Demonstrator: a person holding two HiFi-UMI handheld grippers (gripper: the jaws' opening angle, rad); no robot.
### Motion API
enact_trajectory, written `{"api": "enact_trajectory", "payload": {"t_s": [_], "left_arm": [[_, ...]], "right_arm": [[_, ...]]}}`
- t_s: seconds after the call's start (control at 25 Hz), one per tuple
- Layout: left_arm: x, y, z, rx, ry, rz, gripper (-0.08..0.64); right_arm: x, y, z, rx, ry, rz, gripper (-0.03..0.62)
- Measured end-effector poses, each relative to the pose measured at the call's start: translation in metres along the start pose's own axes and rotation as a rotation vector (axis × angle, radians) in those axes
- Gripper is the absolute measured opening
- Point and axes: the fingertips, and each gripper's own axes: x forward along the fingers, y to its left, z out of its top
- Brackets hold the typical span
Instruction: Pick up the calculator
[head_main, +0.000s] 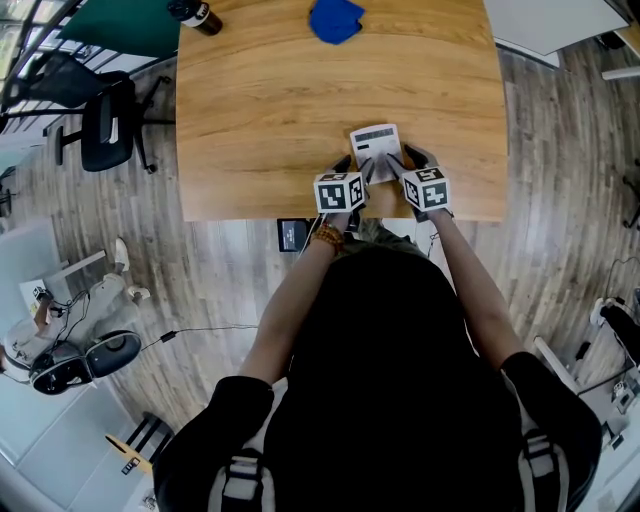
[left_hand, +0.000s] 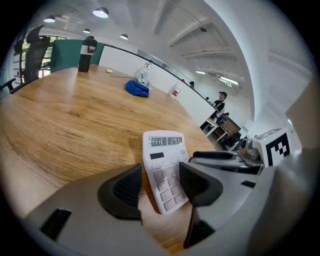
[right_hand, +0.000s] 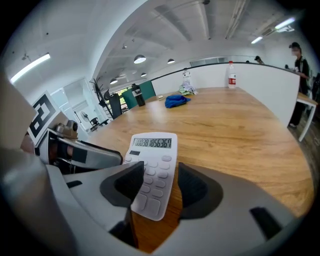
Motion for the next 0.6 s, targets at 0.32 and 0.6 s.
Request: {"api": "enact_trajectory", "payload": {"t_s": [0.32, 0.6], "left_arm": [[0.006, 0.001, -0.009, -0.014, 0.031, -0.004, 0.238], [0.009, 0.001, -0.016, -0.074, 0.056, -0.023, 0.238]], "right_arm": [[0.004, 0.003, -0.008, 0.025, 0.019, 0.019, 0.232], [0.007, 0.006, -0.013, 0.038, 0.041, 0.026, 0.233]]}}
